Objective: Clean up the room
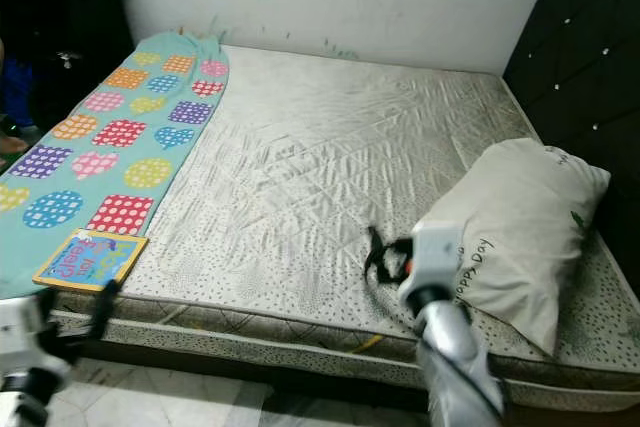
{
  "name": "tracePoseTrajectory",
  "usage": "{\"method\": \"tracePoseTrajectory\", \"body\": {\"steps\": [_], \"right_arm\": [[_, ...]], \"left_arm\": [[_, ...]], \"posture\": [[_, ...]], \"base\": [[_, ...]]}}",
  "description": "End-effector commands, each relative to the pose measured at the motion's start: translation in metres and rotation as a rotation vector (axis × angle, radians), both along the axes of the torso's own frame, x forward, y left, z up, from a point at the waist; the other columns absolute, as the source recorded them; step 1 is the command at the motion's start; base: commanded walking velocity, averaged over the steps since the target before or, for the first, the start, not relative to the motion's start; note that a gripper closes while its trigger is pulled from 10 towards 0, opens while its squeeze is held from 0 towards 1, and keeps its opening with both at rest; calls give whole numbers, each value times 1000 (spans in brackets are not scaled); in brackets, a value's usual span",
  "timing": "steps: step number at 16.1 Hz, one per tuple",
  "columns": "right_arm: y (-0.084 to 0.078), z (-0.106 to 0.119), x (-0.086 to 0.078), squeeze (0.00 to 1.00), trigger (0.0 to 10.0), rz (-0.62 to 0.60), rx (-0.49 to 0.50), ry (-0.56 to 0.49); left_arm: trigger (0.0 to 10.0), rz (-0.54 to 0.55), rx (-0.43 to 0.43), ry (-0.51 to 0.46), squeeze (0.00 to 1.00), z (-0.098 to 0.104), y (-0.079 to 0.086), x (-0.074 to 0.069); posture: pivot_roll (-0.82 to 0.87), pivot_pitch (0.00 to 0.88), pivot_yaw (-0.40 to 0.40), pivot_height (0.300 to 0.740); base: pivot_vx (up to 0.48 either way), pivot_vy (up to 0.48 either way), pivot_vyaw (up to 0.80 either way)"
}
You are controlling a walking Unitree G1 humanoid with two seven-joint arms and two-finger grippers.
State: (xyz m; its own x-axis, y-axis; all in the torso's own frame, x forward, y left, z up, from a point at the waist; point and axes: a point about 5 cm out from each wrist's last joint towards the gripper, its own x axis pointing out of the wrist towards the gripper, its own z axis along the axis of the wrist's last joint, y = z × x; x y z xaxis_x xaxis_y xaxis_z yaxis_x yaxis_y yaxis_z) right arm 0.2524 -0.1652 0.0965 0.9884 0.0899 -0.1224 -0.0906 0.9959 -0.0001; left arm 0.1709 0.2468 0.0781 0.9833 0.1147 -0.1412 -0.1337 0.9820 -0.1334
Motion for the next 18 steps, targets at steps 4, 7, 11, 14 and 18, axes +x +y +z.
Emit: {"method": "tracePoseTrajectory", "body": {"steps": [4,7,11,14,18], "right_arm": [[-44,8,-5,0,10000,-29,-144,-13],[-54,10,3,0,10000,-50,-190,-22],[-35,19,16,0,10000,-58,-121,-71],[-22,25,28,0,10000,-17,-101,-90],[-16,26,33,0,10000,-16,-66,-84]], "left_arm": [[10000,66,60,-60,0,4,5,2],[10000,-54,100,-100,0,13,-17,12],[10000,-99,93,-130,0,21,-22,25],[10000,-73,60,-145,0,20,-29,30],[10000,-69,16,-161,0,24,-38,38]], "posture": [[-68,0,-93,740],[-67,0,-69,740],[-60,0,-58,740],[-53,0,-95,740],[-63,0,-87,740]], "base": [[0,0,0],[0,0,0],[0,0,0],[0,0,0],[0,0,0]]}}
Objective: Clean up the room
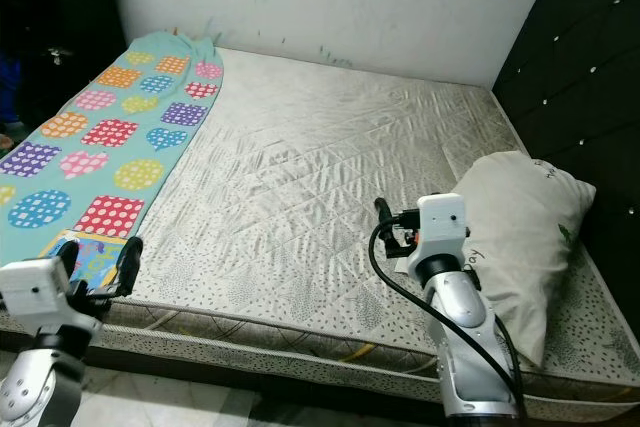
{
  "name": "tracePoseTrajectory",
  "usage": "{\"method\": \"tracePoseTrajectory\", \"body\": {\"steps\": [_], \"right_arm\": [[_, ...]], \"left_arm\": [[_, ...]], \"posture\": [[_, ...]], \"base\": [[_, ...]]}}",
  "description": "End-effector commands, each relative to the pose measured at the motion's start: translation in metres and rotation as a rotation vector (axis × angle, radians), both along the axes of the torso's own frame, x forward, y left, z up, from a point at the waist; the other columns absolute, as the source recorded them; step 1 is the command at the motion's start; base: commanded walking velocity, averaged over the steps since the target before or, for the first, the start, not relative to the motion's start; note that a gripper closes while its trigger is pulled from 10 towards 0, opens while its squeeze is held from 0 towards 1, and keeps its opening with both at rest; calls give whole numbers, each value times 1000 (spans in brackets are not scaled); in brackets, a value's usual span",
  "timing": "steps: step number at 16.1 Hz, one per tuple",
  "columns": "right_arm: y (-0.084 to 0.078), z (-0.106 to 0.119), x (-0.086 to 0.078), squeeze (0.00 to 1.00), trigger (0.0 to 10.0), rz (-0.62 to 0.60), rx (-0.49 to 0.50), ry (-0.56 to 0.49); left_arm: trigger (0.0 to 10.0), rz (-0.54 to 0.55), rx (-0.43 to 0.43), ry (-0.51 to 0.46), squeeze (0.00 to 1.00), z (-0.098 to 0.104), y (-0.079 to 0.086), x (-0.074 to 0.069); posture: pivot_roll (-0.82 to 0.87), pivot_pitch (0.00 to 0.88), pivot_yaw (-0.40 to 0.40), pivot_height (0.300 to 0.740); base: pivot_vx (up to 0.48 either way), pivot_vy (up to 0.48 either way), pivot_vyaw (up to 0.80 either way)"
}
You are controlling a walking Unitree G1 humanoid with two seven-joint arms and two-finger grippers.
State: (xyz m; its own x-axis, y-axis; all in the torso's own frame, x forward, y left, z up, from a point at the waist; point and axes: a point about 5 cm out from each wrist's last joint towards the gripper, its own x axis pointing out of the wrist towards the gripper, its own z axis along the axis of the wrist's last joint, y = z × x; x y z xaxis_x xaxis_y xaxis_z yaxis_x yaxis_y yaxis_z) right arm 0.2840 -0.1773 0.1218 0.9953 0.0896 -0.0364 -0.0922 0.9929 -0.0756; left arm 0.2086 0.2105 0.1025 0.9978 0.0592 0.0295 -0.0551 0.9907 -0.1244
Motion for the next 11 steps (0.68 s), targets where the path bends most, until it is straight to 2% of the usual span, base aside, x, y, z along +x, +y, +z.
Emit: {"method": "tracePoseTrajectory", "body": {"steps": [1,3,5,11], "right_arm": [[-7,-1,1,0,10000,-29,-5,9],[-10,-2,1,0,10000,-43,-2,12],[-12,-1,3,0,10000,-55,2,5],[-5,-4,5,0,10000,-26,0,12]], "left_arm": [[10000,-32,-6,20,0,-2,-6,2],[10000,-42,-2,33,0,-3,-6,6],[10000,-57,-8,37,0,-3,-6,8],[10000,-51,-22,50,0,-1,-3,7]], "posture": [[-66,0,-75,740],[-69,0,-63,740],[-68,3,-54,740],[-51,27,-60,740]], "base": [[0,0,0],[0,0,0],[0,0,-634],[0,0,0]]}}
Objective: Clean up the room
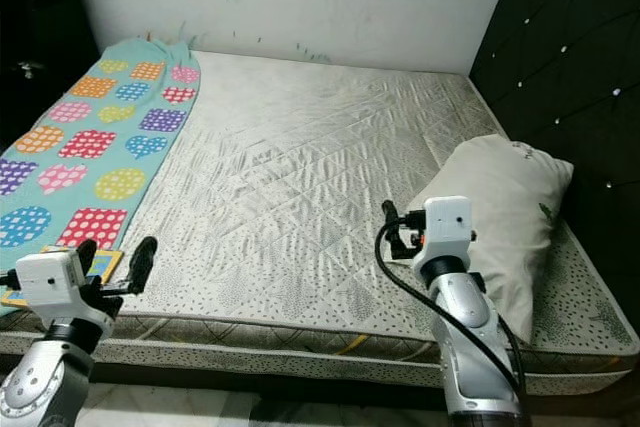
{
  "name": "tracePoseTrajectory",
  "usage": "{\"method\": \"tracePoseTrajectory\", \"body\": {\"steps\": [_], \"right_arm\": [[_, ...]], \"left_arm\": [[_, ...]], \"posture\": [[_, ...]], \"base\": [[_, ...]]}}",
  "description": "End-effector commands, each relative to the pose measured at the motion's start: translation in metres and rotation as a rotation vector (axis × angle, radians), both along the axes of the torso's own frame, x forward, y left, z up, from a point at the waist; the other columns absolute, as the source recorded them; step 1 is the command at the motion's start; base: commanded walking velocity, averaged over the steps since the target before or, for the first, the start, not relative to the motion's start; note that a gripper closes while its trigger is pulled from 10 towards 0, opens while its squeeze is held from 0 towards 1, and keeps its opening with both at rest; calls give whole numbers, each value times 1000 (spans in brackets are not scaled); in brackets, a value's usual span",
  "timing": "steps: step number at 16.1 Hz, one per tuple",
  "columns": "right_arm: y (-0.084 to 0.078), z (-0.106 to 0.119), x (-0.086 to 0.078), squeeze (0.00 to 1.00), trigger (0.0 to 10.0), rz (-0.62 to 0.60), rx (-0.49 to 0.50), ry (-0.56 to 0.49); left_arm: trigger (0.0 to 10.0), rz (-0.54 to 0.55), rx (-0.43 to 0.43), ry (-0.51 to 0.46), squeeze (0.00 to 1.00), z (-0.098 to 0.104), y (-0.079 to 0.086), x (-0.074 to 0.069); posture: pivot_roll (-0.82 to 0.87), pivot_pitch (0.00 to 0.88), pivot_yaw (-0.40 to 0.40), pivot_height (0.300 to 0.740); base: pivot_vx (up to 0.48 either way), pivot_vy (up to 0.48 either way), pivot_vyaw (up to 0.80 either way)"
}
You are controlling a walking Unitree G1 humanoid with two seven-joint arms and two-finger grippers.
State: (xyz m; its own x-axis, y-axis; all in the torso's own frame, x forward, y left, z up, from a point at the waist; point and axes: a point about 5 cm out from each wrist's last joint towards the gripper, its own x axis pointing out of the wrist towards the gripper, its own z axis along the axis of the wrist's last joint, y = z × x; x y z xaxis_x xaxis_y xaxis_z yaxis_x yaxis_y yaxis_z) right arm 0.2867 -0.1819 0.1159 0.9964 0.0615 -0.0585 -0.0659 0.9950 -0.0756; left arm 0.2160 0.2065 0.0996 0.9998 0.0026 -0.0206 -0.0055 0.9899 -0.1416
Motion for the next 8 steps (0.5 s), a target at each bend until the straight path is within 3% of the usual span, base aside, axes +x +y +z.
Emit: {"method": "tracePoseTrajectory", "body": {"steps": [1,6,8], "right_arm": [[3,2,4,0,10000,11,-3,-13],[6,3,5,0,10000,25,-3,-21],[6,4,4,0,10000,35,-5,-25]], "left_arm": [[10000,-26,-3,-9,0,3,-1,-1],[10000,-67,-11,-23,0,6,-4,-1],[10000,-75,-10,-24,0,7,-4,-1]], "posture": [[-47,29,-59,740],[-52,37,-51,740],[-52,38,-49,740]], "base": [[0,0,0],[0,0,0],[246,0,0]]}}
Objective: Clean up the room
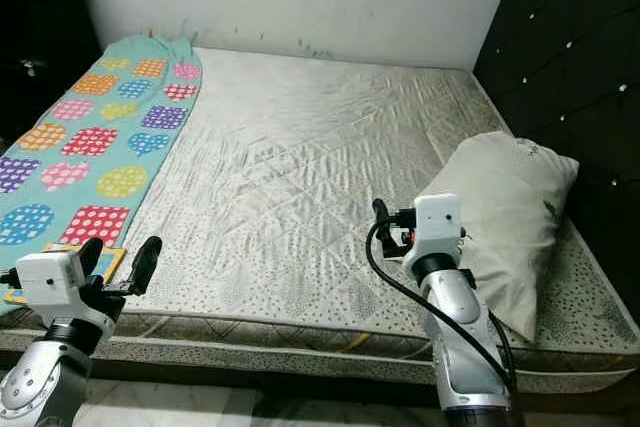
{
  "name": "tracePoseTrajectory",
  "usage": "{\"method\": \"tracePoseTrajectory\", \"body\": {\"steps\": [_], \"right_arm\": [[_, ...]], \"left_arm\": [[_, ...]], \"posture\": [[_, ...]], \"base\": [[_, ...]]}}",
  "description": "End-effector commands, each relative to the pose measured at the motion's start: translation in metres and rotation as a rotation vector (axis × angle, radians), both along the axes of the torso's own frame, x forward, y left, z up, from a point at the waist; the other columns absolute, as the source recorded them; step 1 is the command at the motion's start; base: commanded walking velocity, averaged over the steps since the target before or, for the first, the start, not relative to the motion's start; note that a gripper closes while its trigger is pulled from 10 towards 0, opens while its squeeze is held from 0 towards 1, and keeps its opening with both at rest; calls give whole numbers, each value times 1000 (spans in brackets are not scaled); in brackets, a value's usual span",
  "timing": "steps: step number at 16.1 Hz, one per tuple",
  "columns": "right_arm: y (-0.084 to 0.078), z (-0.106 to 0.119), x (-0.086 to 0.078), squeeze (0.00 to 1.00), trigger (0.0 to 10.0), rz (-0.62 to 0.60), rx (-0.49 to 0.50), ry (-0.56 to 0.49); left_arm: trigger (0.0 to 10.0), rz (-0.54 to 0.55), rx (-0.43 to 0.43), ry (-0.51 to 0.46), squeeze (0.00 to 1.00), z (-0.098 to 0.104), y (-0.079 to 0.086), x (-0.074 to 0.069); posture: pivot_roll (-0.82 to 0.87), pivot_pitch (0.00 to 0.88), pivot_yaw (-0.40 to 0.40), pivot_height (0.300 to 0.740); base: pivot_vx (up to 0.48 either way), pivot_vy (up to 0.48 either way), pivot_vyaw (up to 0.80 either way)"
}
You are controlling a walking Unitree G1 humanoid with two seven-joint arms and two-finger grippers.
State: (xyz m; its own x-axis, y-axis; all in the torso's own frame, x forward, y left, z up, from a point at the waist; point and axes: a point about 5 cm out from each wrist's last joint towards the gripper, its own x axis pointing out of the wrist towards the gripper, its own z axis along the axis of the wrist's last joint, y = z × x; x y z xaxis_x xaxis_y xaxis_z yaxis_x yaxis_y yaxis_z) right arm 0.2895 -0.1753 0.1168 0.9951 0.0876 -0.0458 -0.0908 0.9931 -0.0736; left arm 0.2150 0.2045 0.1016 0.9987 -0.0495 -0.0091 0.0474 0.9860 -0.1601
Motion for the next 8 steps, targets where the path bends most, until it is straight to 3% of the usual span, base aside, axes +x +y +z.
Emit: {"method": "tracePoseTrajectory", "body": {"steps": [1,8], "right_arm": [[0,3,1,0,10000,11,-9,-14],[2,3,2,0,10000,15,-12,-19]], "left_arm": [[10000,-27,9,-13,0,5,-2,0],[10000,-42,14,-15,0,5,-3,2]], "posture": [[-52,39,-48,740],[-51,39,-42,740]], "base": [[247,0,0],[282,0,0]]}}
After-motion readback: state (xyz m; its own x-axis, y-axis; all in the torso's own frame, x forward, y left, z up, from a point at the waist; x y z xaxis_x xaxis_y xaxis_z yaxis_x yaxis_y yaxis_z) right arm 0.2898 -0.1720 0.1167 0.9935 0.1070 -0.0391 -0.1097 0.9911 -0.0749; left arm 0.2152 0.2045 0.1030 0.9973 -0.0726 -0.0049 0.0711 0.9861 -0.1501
